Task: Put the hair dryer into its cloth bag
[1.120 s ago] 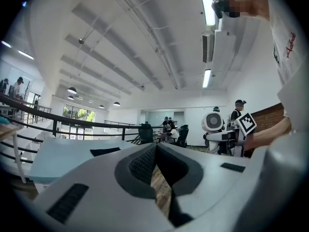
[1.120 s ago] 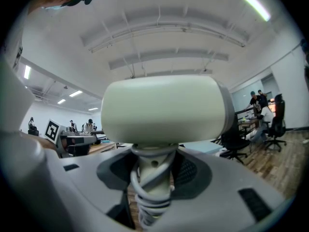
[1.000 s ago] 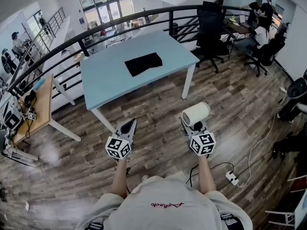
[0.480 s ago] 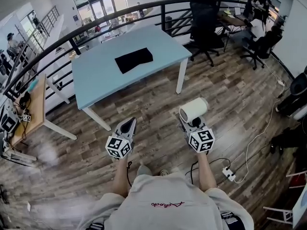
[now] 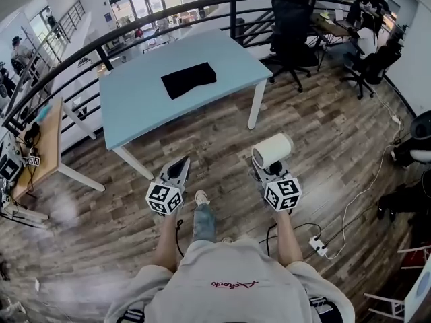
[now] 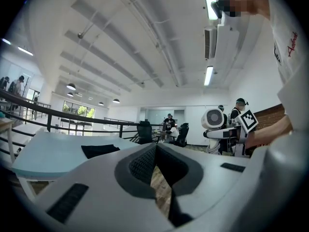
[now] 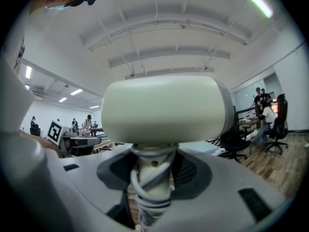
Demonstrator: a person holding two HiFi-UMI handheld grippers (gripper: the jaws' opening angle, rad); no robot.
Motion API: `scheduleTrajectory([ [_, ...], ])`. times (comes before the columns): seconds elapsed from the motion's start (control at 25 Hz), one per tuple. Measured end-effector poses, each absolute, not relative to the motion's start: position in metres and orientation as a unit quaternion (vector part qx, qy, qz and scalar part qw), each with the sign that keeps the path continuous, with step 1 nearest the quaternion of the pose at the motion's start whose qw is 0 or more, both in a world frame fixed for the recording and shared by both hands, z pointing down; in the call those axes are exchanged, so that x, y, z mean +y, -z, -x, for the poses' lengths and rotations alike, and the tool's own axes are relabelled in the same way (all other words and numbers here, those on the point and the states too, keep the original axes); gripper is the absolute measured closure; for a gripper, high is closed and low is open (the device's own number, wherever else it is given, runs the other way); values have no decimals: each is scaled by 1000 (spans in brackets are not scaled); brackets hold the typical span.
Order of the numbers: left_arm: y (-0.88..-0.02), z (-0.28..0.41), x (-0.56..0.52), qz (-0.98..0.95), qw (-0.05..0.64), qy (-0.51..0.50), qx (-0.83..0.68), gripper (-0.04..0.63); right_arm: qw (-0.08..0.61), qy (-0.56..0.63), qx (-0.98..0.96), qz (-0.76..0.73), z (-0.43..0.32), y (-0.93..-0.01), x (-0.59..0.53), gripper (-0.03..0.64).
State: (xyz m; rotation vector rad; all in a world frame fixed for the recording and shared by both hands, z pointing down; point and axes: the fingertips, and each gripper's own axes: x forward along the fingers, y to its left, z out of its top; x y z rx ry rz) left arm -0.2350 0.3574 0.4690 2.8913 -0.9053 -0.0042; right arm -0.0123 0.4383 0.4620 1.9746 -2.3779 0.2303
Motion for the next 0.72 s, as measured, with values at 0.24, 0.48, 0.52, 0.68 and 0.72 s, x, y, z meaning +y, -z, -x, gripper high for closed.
scheduleTrajectory([
  [0.24,-476,233,320,-952,58,4,-300,588,24,-72,-768,-635,11,-466,400,416],
  [0.48,-484,232,263,-950,63,10,-304,588,30,-66,-773,-630,12,-467,340,416],
  [0.52,-485,232,253,-950,64,10,-305,588,30,-67,-773,-630,12,-467,329,416],
  [0.68,-481,235,210,-948,66,12,-310,588,29,-68,-775,-627,11,-463,285,416],
  [0.72,-480,236,200,-948,66,12,-311,588,30,-68,-776,-627,12,-463,275,416],
])
